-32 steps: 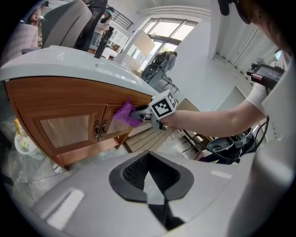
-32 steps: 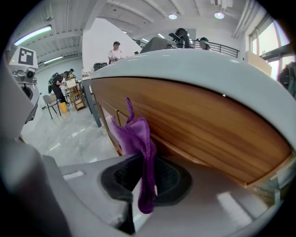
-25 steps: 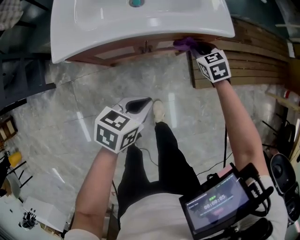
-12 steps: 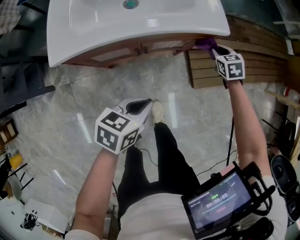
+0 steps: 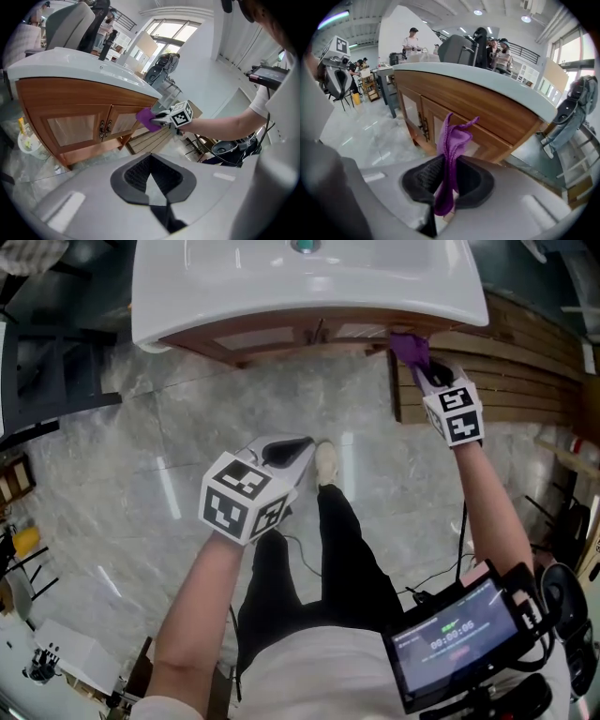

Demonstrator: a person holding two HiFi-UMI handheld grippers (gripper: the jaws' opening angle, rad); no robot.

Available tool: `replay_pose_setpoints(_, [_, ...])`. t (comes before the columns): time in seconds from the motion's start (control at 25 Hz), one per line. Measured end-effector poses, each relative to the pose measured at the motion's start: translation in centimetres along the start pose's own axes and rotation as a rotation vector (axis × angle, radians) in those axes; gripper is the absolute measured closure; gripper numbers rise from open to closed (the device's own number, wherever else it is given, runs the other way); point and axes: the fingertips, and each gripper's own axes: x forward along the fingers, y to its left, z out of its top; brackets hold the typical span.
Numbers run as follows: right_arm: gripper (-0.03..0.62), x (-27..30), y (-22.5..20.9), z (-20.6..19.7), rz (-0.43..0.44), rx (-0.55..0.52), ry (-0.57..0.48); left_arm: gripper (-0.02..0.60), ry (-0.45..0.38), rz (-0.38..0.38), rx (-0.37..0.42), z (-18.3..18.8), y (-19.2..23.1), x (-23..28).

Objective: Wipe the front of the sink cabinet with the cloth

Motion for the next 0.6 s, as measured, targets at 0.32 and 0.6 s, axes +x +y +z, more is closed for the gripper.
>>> replay_pose_setpoints(0.32, [0.539, 3.6, 17.5, 8.9, 0.27, -0.162, -0.08, 0.574, -0.039, 0.038, -0.045, -2.7, 2.2, -5.0])
replay_pose_setpoints(0.6, [0.54, 8.4, 30.5, 18.5, 0.434, -0.292, -0.153, 0.574, -0.082, 0.09, -0.09, -5.2, 4.4, -9.6])
